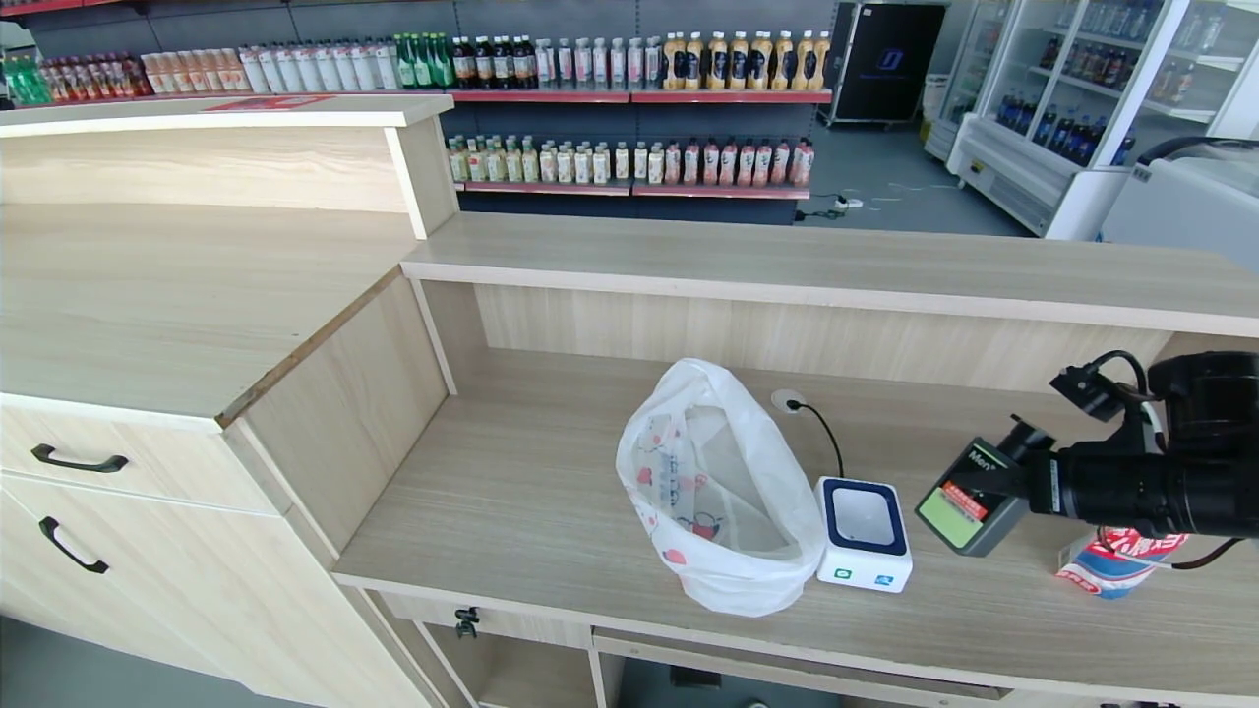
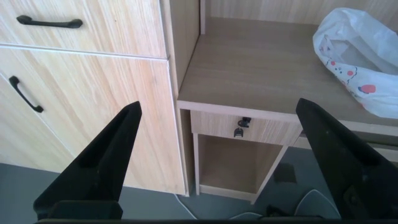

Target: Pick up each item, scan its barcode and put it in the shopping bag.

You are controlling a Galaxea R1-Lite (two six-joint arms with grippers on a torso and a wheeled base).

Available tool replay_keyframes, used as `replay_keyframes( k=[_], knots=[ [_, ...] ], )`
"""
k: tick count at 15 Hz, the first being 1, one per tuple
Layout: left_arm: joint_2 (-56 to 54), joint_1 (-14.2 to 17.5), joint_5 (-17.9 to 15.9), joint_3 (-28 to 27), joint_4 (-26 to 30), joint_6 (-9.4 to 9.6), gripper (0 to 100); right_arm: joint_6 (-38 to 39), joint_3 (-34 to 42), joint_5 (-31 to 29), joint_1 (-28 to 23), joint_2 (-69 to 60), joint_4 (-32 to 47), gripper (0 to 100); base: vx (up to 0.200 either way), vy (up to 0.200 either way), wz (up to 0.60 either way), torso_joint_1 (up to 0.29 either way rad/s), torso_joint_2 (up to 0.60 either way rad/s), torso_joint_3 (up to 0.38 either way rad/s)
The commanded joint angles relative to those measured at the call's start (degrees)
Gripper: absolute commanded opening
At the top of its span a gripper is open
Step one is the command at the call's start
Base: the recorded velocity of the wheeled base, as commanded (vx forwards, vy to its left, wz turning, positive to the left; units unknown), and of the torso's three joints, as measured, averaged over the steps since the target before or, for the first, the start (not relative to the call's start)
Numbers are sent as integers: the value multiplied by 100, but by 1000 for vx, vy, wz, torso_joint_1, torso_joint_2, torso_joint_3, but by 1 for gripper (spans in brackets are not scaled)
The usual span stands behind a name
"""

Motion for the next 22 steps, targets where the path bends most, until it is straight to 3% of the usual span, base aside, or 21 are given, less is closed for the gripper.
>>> replay_keyframes(
  k=[1,8,22],
  knots=[
    [9,1,0,0,-1,-1,100,1,-71,86,39,77,-6,0,0,0,0,0,0,0],
    [9,1,0,0,-1,-1,100,19,-44,130,136,297,-498,0,0,0,0,0,0,0],
    [9,1,0,0,-1,-1,100,54,-114,139,259,411,-692,0,0,0,0,0,0,0]
  ],
)
